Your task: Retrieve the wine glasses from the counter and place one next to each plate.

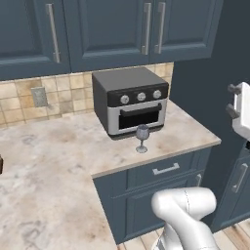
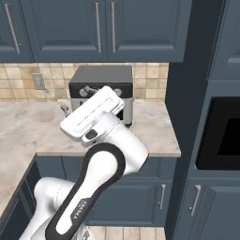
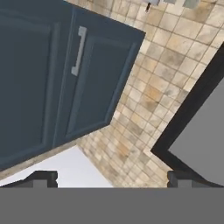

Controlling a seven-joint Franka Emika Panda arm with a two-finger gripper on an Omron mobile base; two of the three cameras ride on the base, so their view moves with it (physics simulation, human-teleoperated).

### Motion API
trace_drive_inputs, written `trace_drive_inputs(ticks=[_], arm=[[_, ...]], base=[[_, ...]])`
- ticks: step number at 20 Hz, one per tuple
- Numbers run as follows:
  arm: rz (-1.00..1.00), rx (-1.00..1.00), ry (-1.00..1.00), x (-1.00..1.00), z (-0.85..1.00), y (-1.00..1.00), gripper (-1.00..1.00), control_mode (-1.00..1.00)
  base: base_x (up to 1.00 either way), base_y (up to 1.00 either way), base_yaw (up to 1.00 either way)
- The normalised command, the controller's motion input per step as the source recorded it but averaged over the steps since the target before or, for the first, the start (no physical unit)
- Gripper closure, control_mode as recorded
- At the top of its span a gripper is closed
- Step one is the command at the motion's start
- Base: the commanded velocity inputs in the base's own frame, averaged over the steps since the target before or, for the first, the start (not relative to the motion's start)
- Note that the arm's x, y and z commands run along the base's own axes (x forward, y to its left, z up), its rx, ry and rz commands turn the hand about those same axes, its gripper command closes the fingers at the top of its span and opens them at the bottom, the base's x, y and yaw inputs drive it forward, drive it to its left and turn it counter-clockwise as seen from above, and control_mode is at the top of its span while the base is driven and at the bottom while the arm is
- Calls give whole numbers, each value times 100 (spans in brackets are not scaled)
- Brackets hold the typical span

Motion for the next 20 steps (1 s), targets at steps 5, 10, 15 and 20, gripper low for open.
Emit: trace_drive_inputs(ticks=[5, 10, 15, 20], arm=[[-4, -25, 44, 4, -77, -36, -100, -100], [-8, -17, 47, 35, -66, -30, -100, -100], [-12, -15, 28, 53, -63, -6, -100, -100], [-9, -15, -7, 54, -45, 12, -100, -100]], base=[[0, 0, 0], [0, 0, 0], [0, 0, 0], [0, 0, 0]])
